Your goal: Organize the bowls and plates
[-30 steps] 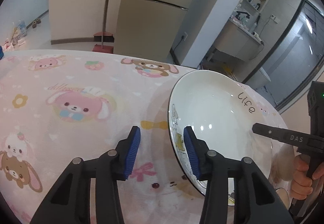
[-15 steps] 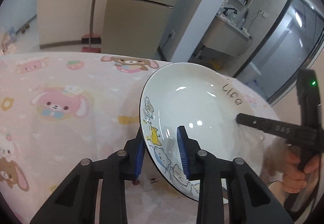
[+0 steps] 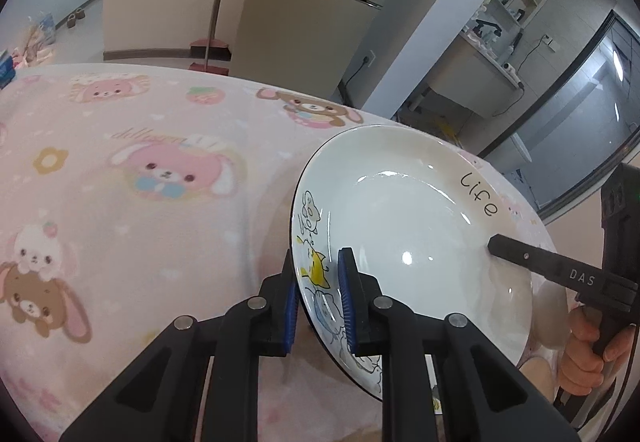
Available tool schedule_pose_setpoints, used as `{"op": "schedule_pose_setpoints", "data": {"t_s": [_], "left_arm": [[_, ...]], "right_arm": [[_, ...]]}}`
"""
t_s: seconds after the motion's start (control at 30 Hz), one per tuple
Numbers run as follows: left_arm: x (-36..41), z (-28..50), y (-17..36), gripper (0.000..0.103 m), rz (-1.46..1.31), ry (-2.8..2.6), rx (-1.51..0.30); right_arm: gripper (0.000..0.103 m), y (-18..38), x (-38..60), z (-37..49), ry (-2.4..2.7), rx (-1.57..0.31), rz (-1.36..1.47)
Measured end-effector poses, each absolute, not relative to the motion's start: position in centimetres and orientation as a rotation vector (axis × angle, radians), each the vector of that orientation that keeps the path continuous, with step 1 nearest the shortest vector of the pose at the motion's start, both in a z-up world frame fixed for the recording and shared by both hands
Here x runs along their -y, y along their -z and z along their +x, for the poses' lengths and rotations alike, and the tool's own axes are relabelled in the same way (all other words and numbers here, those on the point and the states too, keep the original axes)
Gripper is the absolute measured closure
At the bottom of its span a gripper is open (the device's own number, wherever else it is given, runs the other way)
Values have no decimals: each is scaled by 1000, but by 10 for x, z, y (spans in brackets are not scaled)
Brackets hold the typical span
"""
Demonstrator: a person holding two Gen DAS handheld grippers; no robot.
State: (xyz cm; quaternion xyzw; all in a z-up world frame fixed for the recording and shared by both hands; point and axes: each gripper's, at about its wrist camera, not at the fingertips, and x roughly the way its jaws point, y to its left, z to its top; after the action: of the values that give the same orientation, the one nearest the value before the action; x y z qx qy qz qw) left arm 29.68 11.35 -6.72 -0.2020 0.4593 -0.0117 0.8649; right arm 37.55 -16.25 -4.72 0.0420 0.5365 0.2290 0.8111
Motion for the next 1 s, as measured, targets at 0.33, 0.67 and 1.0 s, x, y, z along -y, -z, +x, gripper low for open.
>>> {"op": "schedule_pose_setpoints", "data": {"t_s": [0.33, 0.67, 1.0], "left_arm": [[-141, 247, 60, 83, -412, -33, -980], [-124, 248, 67, 76, -341, -76, -940], [-124, 247, 60, 77, -362, -72, -935]], "right_arm": [[86, 62, 129, 358, -649, -1230, 55], [87, 65, 132, 357, -655, -1208, 105], [88, 57, 131, 357, -611, -1205, 111]]}}
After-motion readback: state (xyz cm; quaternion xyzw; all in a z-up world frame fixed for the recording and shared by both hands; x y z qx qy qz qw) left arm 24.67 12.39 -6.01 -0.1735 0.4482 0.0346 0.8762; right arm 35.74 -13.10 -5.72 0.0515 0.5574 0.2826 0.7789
